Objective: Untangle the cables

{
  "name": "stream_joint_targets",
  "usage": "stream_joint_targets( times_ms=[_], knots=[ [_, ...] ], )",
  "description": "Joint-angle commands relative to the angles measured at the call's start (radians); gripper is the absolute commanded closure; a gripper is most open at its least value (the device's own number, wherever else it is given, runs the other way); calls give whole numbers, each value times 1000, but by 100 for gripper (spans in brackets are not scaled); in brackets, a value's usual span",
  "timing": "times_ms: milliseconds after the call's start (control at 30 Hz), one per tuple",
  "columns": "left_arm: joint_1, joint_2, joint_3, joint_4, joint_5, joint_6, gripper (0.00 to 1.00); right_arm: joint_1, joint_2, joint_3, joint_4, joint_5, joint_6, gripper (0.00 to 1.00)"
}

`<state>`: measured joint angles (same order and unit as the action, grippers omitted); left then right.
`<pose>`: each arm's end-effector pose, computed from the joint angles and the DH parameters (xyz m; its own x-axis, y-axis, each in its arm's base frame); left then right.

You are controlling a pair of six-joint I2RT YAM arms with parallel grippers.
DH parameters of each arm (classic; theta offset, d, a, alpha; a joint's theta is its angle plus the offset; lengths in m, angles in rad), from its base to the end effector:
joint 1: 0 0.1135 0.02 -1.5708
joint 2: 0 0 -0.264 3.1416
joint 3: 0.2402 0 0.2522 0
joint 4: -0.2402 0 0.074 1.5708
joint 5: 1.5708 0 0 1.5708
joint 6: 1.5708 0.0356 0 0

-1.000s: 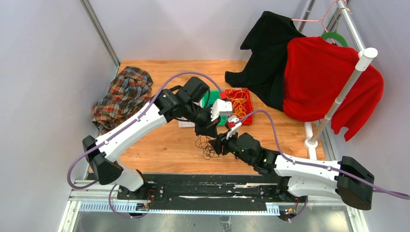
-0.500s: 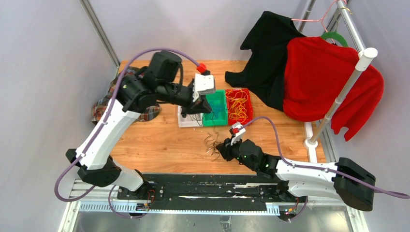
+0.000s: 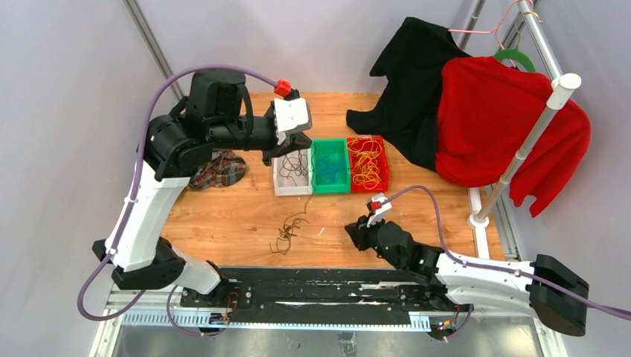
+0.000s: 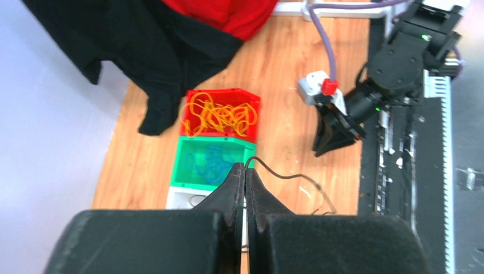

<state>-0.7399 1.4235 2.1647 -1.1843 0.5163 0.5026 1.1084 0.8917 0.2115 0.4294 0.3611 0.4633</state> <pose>0.1479 -0.1588 0.5393 0.1636 0.4179 -0.8937 0.9550 0.1601 0.2497 0.0944 0.1611 0.1849 -0.4050 0.1247 -0.9058 -0.5629 0.7466 0.3545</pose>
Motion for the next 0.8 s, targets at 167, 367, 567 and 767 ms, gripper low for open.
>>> stream_joint_targets(
  times_ms=[167,367,567,767],
  knots=[
    [7,-24,56,7,-53,23,100,45,-177,156,-177,38,-173,49],
    [7,-29,-4,6,-50,28,100,56,-116,376,-135,-133,-367,33],
    [6,-11,23,6,-17,7,100,57,77,525,-79,-155,-515,31],
    [5,-24,46,7,23,-6,100,57,235,567,7,-79,-584,48]
  ],
)
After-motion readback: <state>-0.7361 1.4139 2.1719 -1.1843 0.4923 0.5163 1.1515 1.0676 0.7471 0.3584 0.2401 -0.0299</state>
